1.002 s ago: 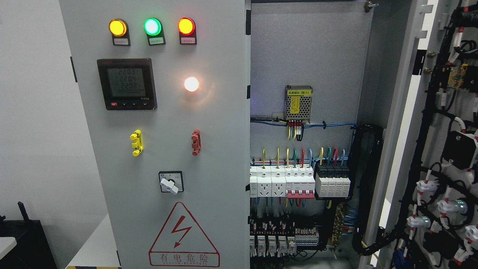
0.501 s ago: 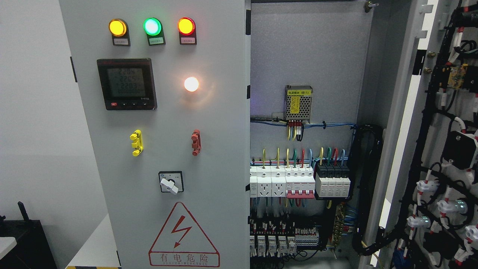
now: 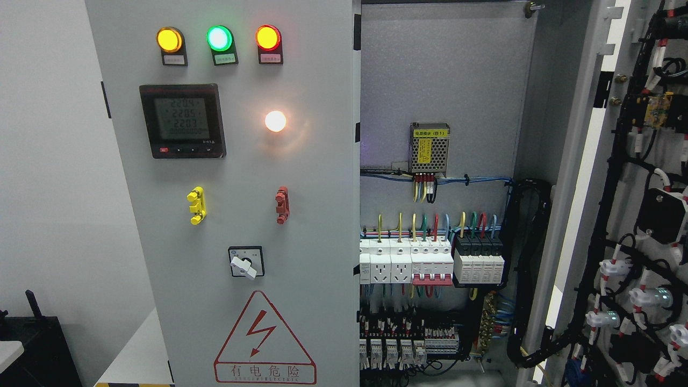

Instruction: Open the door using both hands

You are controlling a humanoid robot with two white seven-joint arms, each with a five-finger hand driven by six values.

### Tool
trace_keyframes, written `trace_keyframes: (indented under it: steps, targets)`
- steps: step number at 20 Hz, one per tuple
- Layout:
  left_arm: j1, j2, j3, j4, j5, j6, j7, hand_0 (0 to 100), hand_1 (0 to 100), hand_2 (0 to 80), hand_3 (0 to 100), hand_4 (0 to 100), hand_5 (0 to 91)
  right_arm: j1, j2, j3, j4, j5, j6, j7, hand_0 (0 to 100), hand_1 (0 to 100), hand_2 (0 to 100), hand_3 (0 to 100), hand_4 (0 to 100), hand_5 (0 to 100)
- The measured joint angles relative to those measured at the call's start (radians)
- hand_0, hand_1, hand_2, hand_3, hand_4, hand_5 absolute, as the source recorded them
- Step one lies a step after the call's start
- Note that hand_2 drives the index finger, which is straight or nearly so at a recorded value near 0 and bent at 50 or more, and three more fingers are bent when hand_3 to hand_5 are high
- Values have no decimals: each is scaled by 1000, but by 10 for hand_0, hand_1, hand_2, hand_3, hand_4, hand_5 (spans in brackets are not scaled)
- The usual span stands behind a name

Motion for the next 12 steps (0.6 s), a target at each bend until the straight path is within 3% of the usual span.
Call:
trace_keyframes:
  steps: [12]
  targets:
    - [0, 0, 0, 0, 0, -2, 3, 0, 0, 0, 0, 32, 0, -179, -1, 36, -32, 1, -13, -1, 0, 0, 0, 0, 0, 0]
